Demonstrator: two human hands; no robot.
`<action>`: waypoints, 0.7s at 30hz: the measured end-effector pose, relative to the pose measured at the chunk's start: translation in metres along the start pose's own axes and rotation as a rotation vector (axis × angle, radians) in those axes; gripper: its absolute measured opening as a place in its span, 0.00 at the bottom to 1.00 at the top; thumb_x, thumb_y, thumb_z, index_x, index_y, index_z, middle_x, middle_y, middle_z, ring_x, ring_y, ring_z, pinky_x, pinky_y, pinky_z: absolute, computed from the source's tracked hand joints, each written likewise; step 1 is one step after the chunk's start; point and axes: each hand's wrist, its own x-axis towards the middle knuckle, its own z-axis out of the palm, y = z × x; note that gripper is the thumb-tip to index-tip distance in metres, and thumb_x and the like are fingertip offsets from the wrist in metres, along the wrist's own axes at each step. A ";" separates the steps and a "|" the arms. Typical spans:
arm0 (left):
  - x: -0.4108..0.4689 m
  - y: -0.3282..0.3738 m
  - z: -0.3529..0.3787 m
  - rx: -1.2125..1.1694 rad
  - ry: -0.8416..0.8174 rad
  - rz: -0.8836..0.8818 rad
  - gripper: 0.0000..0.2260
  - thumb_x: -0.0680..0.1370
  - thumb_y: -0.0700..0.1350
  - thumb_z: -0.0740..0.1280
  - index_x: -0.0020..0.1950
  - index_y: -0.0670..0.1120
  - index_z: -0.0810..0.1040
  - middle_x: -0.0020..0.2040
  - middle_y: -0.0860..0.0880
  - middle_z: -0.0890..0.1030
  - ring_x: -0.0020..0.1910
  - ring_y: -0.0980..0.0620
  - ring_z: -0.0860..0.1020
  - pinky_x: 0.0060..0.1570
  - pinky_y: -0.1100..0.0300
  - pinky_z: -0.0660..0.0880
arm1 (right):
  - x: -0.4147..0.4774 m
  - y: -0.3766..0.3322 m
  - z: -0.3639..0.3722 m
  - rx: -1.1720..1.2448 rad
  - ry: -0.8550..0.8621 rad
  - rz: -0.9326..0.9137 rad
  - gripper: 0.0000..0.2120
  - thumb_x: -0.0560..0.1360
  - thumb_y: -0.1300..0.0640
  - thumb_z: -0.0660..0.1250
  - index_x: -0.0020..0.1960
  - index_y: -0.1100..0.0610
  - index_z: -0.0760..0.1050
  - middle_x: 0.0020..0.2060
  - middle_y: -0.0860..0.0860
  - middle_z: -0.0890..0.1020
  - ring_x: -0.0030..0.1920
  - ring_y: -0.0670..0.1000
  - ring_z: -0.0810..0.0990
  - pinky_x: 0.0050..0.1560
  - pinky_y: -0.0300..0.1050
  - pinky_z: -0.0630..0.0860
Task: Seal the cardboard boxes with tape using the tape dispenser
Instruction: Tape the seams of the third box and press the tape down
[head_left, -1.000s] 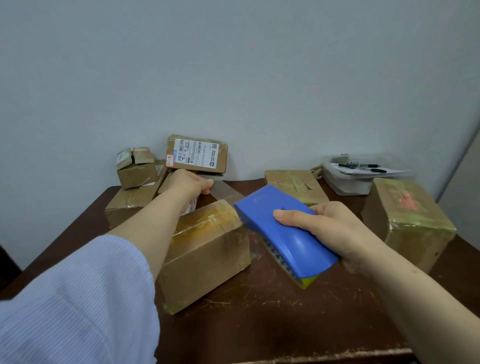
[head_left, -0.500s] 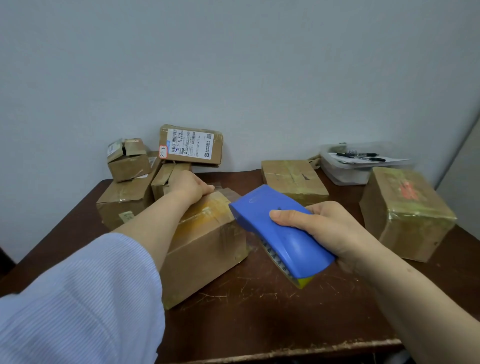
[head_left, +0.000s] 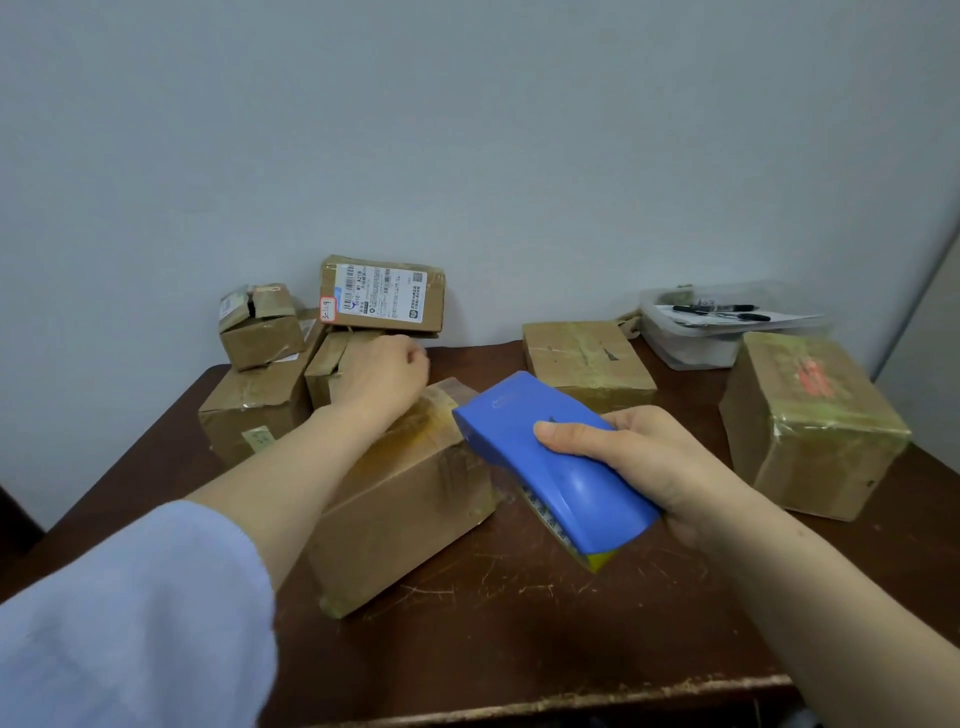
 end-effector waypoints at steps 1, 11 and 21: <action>-0.008 0.006 -0.004 -0.016 -0.107 0.026 0.16 0.81 0.45 0.54 0.38 0.44 0.75 0.40 0.47 0.76 0.42 0.48 0.74 0.36 0.57 0.65 | 0.001 -0.001 -0.001 0.005 -0.012 0.011 0.14 0.68 0.49 0.74 0.40 0.62 0.81 0.31 0.54 0.84 0.28 0.49 0.82 0.30 0.39 0.77; -0.027 -0.015 0.017 0.268 -0.448 0.174 0.24 0.83 0.53 0.43 0.79 0.49 0.49 0.79 0.49 0.50 0.77 0.49 0.51 0.74 0.49 0.53 | 0.004 0.004 -0.009 -0.089 0.071 -0.046 0.37 0.63 0.48 0.78 0.69 0.47 0.69 0.52 0.42 0.78 0.44 0.47 0.83 0.40 0.41 0.79; -0.037 -0.006 0.012 0.338 -0.456 0.167 0.25 0.83 0.55 0.42 0.78 0.48 0.44 0.79 0.45 0.47 0.77 0.48 0.47 0.75 0.53 0.47 | 0.001 0.003 -0.004 -0.580 0.013 -0.220 0.51 0.50 0.33 0.73 0.72 0.42 0.64 0.65 0.41 0.69 0.59 0.45 0.71 0.57 0.41 0.69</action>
